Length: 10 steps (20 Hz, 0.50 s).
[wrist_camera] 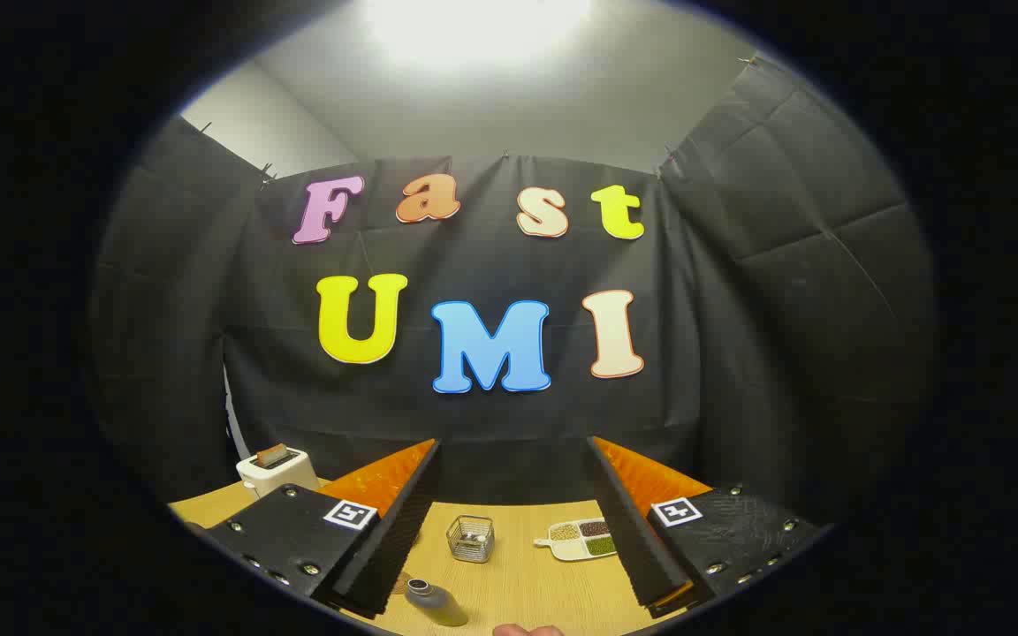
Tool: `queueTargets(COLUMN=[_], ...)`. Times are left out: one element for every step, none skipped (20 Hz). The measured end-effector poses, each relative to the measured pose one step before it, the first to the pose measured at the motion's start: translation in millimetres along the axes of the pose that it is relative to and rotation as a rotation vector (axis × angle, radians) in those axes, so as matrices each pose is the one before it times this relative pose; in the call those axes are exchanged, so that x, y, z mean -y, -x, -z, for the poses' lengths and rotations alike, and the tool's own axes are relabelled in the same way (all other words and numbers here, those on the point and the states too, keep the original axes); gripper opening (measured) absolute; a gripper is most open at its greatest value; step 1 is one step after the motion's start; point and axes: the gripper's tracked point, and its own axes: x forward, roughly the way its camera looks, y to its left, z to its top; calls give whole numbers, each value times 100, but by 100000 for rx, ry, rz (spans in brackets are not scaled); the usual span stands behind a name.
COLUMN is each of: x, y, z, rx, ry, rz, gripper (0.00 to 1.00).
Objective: Take the bottle from table, then pour the juice into the cup, finally place the bottle on the coaster
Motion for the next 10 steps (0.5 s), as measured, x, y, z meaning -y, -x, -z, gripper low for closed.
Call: queueTargets(x=[-155,204,214,203,207,193,-93,-338,-166,305], y=[-89,-23,-29,-5,39,-1,96,159,83,-1], z=[58,-40,-192,5,-77,28,197,-31,-150,50], rx=[-516,-32,420,399,299,-130,-45,403,804,610], ry=[-272,294,519,493,194,-268,-775,-1058,-565,119], rz=[-629,-2,357,415,688,493,-285,-1347,-843,346], gripper=[97,97,97,97,97,97,97,98,98,97])
